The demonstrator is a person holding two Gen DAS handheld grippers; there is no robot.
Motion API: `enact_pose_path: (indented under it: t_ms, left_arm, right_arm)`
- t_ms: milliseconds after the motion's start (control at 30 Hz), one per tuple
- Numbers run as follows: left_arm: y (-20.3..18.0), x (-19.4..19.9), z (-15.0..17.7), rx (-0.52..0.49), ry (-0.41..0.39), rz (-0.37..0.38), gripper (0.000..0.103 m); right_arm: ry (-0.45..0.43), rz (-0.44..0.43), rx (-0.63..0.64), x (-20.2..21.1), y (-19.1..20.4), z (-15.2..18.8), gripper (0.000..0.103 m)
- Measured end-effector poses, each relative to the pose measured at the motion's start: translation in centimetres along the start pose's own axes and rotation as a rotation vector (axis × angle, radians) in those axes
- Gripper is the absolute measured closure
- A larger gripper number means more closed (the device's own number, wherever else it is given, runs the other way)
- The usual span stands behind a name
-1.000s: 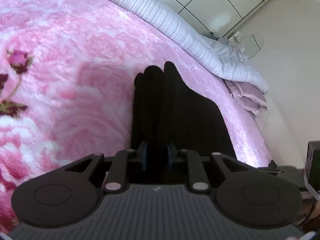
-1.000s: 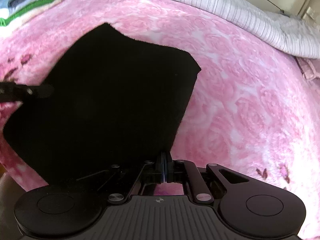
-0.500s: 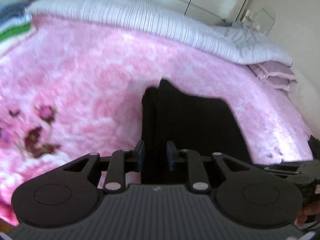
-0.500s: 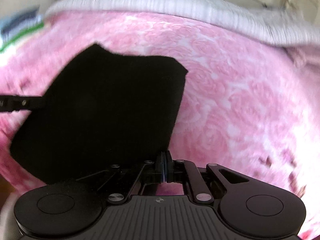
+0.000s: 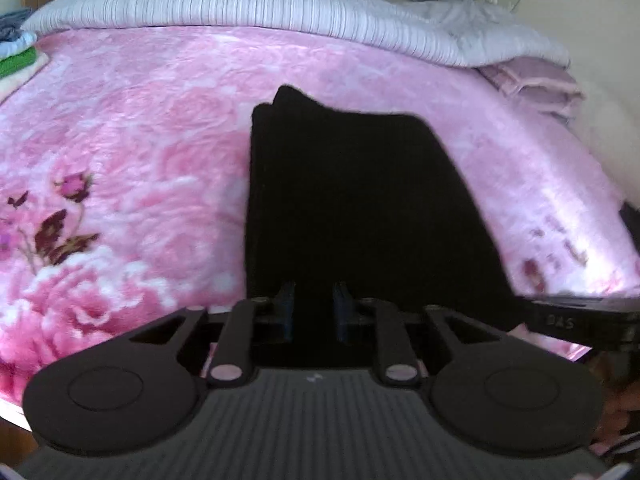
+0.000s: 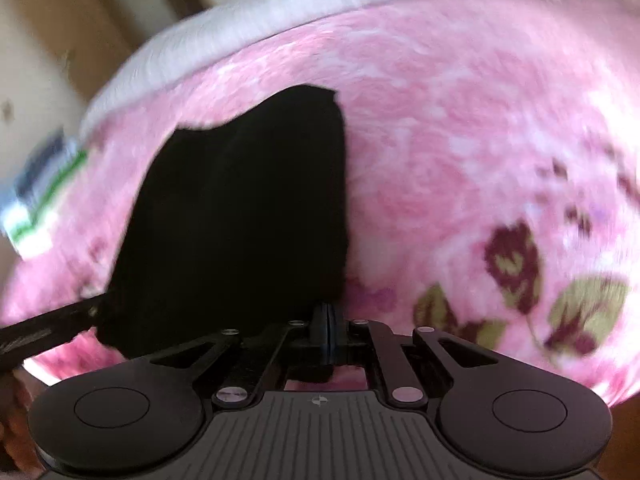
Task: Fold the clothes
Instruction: 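Lower the folded garment onto the bed with both grippers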
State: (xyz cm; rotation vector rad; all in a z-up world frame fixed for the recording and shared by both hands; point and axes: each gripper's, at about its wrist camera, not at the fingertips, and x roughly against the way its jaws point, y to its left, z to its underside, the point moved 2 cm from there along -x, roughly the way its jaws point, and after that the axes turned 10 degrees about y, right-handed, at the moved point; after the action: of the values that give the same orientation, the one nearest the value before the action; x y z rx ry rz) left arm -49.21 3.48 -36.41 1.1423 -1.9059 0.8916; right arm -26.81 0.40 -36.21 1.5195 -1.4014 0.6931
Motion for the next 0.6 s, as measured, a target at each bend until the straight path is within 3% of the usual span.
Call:
enact_pose_path:
  t_ms: [133, 233, 367, 500, 600]
  left_arm:
    - [-0.5, 0.9, 0.1, -0.008, -0.001, -0.014, 0.091]
    - [-2.0, 2.3, -0.1, -0.048, -0.010, -0.047, 0.090]
    - [-2.9, 2.4, -1.6, -0.081, -0.031, -0.064, 0.090]
    - [-3.3, 1.6, -3.4, -0.114, -0.037, -0.075, 0.089]
    - [-2.6, -0.8, -3.5, -0.116, 0.045, -0.060, 0.089]
  right_arm:
    - [0.013, 0.036, 0.040, 0.9, -0.1, 0.6, 0.097]
    - [-0.053, 0.051, 0.029, 2.6, -0.5, 1.0, 0.097]
    - [-0.138, -0.024, 0.054, 4.4, 0.5, 0.3, 0.097]
    - [-0.156, -0.056, 0.085, 3.3, 1.7, -1.2, 0.097]
    - [-0.126, -0.057, 0.079, 1.9, 1.8, -2.3, 0.097]
